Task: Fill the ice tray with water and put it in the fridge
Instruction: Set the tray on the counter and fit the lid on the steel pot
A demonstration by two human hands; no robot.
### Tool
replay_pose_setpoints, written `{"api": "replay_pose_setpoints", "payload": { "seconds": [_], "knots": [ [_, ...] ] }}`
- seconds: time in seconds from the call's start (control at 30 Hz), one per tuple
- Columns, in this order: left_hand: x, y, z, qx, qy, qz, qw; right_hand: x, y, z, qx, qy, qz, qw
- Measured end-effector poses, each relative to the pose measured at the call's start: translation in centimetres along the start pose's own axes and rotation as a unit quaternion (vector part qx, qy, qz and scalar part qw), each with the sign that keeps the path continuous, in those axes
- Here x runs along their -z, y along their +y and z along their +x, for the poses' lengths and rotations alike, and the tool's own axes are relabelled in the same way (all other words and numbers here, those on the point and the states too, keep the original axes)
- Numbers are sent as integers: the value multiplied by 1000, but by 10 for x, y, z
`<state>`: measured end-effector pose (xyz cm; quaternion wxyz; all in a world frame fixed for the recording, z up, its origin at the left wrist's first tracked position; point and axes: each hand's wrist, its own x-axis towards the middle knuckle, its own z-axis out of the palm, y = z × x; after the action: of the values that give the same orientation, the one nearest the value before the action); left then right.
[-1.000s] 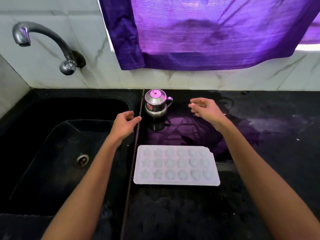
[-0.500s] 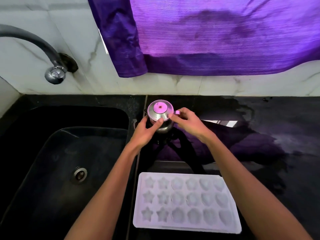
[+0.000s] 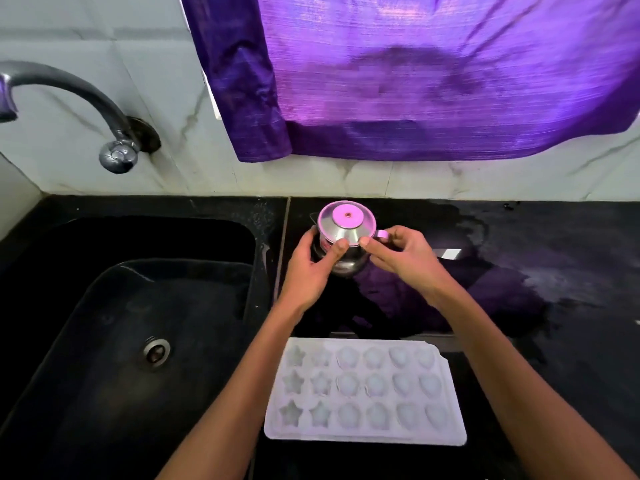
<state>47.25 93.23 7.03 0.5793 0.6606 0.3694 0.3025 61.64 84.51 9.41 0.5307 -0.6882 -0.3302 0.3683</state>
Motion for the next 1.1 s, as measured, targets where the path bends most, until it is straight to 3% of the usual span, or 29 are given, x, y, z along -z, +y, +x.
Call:
{"api": "replay_pose_setpoints", "payload": {
  "seconds": [0.17, 0.53, 1.1],
  "knots": [
    [-41, 20, -46, -25, 1, -41, 999, 38, -24, -61, 13, 33, -15, 999],
    [-113, 22, -136, 14, -128, -109, 986, 114, -20, -165, 6, 99, -143, 985],
    [-152, 4, -173, 146, -173, -208, 952, 133, 0, -176, -15, 102, -282, 954]
  ]
}}
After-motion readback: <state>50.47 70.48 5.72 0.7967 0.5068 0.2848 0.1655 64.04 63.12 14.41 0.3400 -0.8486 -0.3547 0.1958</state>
